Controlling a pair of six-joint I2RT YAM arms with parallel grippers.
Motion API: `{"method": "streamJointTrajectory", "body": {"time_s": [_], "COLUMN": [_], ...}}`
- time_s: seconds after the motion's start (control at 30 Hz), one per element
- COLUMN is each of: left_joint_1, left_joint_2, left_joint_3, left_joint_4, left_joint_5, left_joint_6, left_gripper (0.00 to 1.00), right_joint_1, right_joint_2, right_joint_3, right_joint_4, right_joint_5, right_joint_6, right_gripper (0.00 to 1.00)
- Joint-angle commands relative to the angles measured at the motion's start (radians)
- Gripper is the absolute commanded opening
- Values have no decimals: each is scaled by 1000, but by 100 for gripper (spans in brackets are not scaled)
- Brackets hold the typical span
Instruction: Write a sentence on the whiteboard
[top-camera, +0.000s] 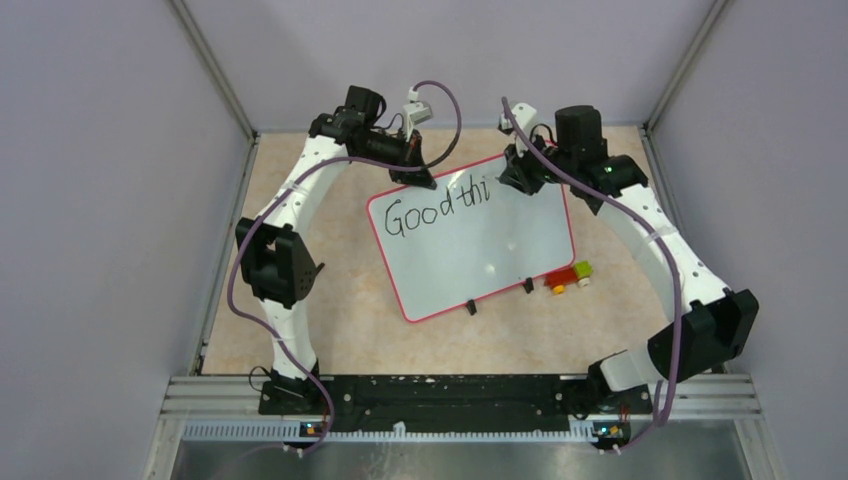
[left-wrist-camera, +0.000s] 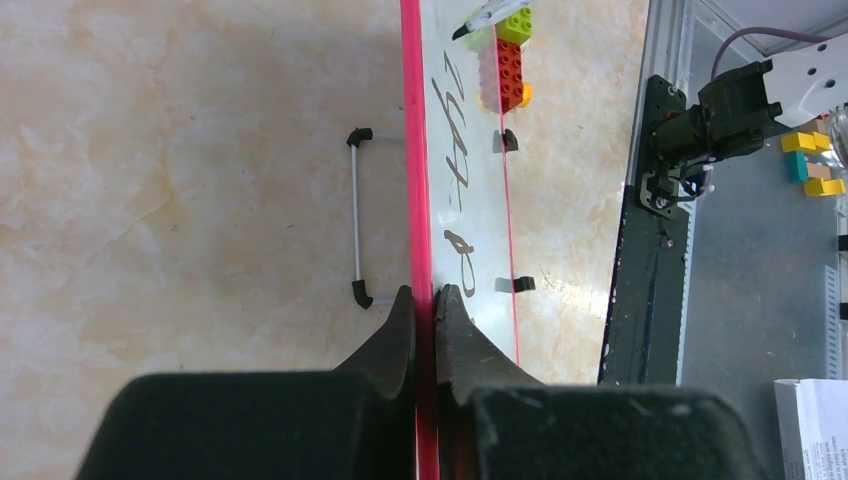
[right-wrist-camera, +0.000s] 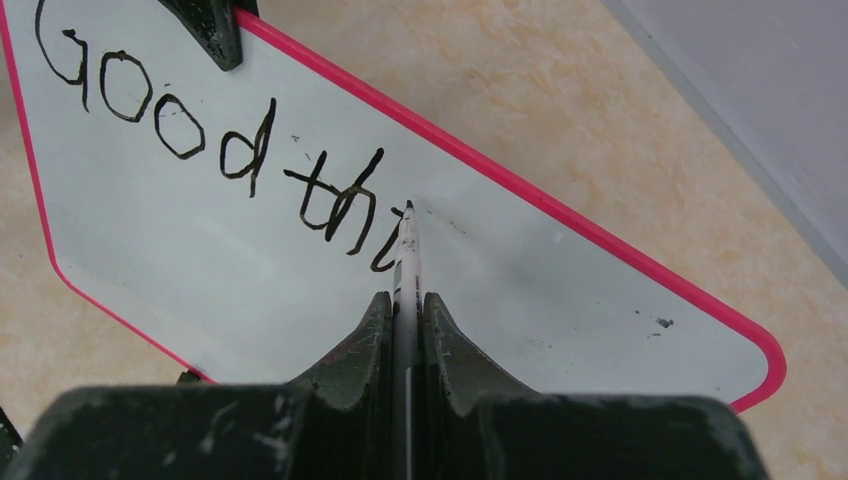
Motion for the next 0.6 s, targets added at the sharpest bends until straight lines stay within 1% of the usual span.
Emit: {"method": "streamJointTrajectory", "body": {"time_s": [0.0, 0.27, 0.57], "left_joint_1": [-27, -27, -28], "left_joint_2": [-4, -3, 3], "left_joint_3": [4, 0, 2], "left_joint_4": [-16, -17, -16], "left_joint_5": [-54, -52, -56], "left_joint_6": [98, 102, 102], "left_gripper": [0, 0, 0], "right_joint_1": [7, 8, 8], "right_joint_2": [26, 42, 12], "right_joint_3": [43, 12, -10], "right_joint_4": [37, 56, 41], "right_joint_5": [4, 44, 59], "right_joint_6": [17, -1, -12], "right_gripper": [0, 0, 0]}}
